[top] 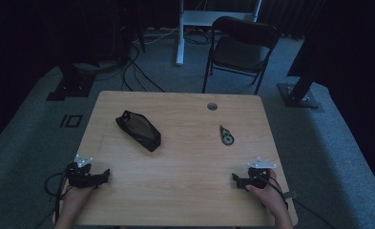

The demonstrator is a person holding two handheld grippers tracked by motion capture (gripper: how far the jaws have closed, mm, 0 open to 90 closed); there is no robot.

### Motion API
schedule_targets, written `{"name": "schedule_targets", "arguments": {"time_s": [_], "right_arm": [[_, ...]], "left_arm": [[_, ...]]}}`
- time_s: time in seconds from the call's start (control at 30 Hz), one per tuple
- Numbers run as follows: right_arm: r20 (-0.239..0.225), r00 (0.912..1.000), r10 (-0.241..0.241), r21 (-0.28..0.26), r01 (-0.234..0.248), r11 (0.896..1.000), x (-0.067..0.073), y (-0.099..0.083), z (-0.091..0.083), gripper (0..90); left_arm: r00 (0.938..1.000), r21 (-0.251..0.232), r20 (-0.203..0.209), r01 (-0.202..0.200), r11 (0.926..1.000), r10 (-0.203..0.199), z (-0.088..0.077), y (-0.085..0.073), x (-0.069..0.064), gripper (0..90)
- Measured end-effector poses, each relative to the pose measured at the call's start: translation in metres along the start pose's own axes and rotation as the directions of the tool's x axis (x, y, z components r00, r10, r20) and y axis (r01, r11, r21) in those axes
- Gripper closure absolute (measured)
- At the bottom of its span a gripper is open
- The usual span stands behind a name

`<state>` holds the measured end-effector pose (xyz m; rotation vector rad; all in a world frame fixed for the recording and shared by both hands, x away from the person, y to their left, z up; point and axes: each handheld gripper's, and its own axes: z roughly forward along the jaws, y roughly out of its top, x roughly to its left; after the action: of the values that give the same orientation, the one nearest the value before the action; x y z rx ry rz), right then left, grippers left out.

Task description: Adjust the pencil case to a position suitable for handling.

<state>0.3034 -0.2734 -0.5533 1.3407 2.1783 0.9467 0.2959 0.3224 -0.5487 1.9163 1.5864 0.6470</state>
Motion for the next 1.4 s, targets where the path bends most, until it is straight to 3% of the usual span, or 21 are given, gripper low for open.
{"name": "schedule_targets", "arguments": {"time_s": [0.3, 0.4, 0.73, 1.13, 1.4], "right_arm": [[0.007, 1.0, 0.005, 0.0, -0.005, 1.0, 0.0, 0.0, 0.0, 11.8], [0.026, 0.9993, 0.028, -0.001, -0.028, 1.0, 0.003, 0.001, 0.001, 11.7], [0.029, 0.9995, 0.016, -0.008, -0.016, 1.0, 0.014, 0.009, 0.007, 12.9], [-0.018, 0.9998, 0.013, -0.017, -0.013, 1.0, 0.031, 0.026, 0.018, 13.1], [-0.038, 0.9987, -0.034, -0.033, 0.033, 0.999, 0.045, 0.041, 0.025, 13.1]], "left_arm": [[1.0, 0.0, -0.003, 0.003, 1.0, -0.003, 0.0, 0.0, 0.0, 0.7], [1.0, -0.001, -0.003, 0.004, 1.0, -0.004, 0.0, 0.0, 0.0, 0.7], [1.0, 0.0, -0.003, 0.003, 1.0, -0.003, 0.0, 0.0, 0.0, 0.7], [1.0, 0.0, -0.002, 0.002, 1.0, -0.002, 0.0, 0.0, 0.0, 0.7], [1.0, 0.0, -0.003, 0.002, 1.0, -0.002, 0.0, 0.0, 0.0, 0.7]]}}
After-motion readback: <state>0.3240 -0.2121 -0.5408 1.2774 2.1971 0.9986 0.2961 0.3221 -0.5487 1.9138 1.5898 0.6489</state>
